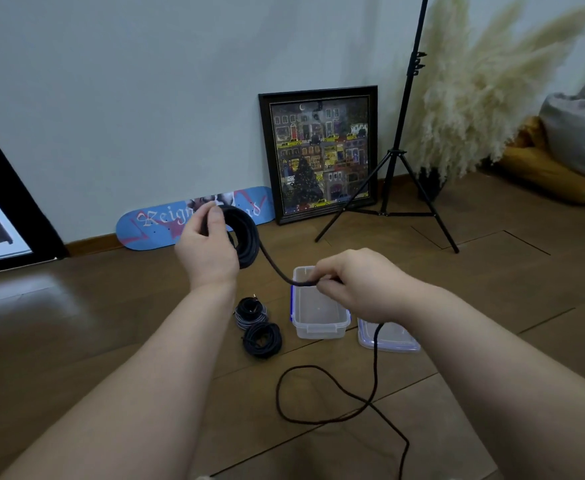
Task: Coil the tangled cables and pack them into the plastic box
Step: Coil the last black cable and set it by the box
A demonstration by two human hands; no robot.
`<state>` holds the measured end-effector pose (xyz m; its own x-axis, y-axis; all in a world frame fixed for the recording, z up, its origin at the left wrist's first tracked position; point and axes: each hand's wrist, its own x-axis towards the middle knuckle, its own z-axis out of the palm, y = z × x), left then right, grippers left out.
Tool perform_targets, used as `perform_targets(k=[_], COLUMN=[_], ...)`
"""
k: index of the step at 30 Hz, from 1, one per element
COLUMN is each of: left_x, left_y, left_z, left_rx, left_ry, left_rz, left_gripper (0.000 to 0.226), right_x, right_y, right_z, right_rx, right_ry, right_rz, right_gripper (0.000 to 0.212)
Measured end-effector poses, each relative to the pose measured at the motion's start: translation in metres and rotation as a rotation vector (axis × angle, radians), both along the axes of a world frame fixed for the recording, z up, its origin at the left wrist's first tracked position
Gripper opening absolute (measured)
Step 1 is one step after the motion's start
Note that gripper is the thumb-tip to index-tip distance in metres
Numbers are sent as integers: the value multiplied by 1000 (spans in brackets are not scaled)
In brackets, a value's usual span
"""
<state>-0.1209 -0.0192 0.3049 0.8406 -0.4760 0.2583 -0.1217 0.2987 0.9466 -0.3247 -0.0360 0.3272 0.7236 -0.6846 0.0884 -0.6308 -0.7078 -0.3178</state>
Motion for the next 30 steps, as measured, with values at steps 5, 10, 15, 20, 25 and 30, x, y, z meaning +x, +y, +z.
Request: perform_targets(k=[5, 10, 15, 20, 25, 30], left_x=[-10, -31, -63, -71, -61, -51], left_y=[3, 1, 0, 1, 2, 5], left_z=[-3, 0, -3, -2, 0, 3], left_rx=[66, 64, 11, 14, 41, 23], left_ry=[-227, -285, 4, 117, 128, 175], left_rz=[-116, -236, -506, -479, -411, -511], left_gripper=[21, 15, 22, 24, 25, 25], right_x=[-1, 6, 16, 27, 23, 8], right_y=[9, -1, -3, -5, -12, -18], right_z=[31, 25, 15, -2, 3, 7], right_rx=[352, 803, 894, 662, 313, 152], right_ry=[-273, -626, -920, -967, -736, -747], right_rz=[123, 144, 17, -73, -70, -118], right_gripper=[16, 20, 20, 19, 8, 8])
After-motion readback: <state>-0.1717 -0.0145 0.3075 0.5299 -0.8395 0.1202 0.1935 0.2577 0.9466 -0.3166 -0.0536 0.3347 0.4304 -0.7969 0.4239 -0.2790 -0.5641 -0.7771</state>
